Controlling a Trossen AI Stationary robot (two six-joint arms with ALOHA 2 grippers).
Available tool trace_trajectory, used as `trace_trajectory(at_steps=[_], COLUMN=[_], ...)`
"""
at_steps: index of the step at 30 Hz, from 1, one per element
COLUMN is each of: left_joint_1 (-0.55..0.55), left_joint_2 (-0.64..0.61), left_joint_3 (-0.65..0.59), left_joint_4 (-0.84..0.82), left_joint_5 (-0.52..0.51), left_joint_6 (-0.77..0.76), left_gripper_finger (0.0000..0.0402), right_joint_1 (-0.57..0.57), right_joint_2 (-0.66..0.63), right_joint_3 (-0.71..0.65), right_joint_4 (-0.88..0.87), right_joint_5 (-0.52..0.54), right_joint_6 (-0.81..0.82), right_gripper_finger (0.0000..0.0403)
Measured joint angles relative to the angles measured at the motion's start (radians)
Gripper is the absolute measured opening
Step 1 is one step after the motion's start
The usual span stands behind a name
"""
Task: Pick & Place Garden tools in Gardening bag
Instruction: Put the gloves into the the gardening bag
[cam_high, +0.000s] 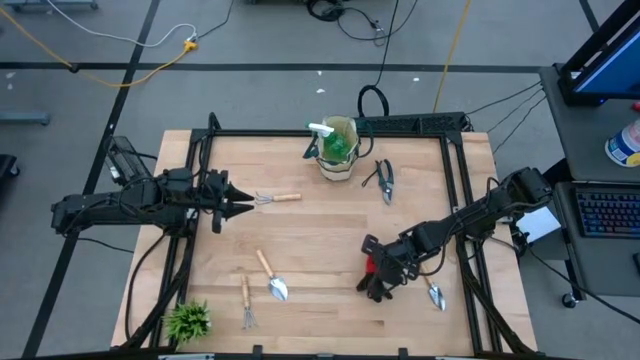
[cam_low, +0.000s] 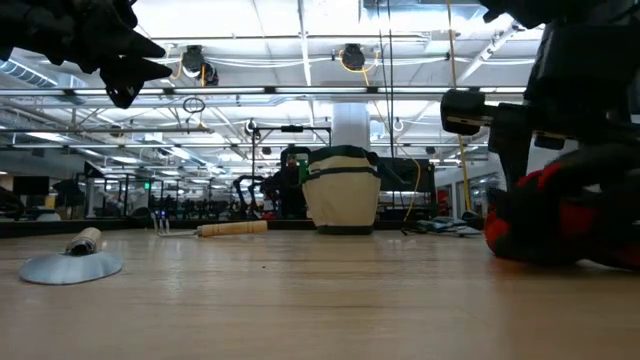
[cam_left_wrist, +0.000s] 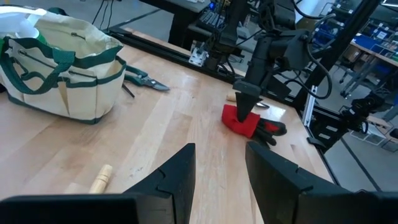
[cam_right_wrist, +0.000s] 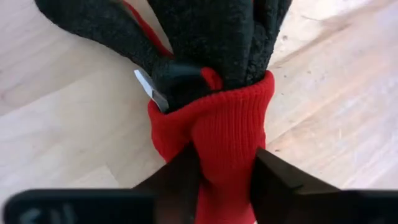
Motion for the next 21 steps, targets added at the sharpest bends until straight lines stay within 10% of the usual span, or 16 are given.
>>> trace_trajectory(at_steps=[7, 21], left_joint_1=[0.000, 0.000], left_joint_2=[0.000, 0.000], left_joint_3=[0.000, 0.000], left_joint_4=[0.000, 0.005], left_joint_5=[0.000, 0.001], left_joint_6=[-0.002, -0.005], left_gripper_finger=[0.0145, 0.0145], right_joint_1=[-0.020, -0.261], right_joint_2=[-0.021, -0.155], right_joint_3=[-0.002, 0.024], right_joint_4=[0.008, 0.245], right_joint_5=[0.149, 0.350], right_joint_6=[0.114, 0.378], right_gripper_finger=[0.0032, 0.0030])
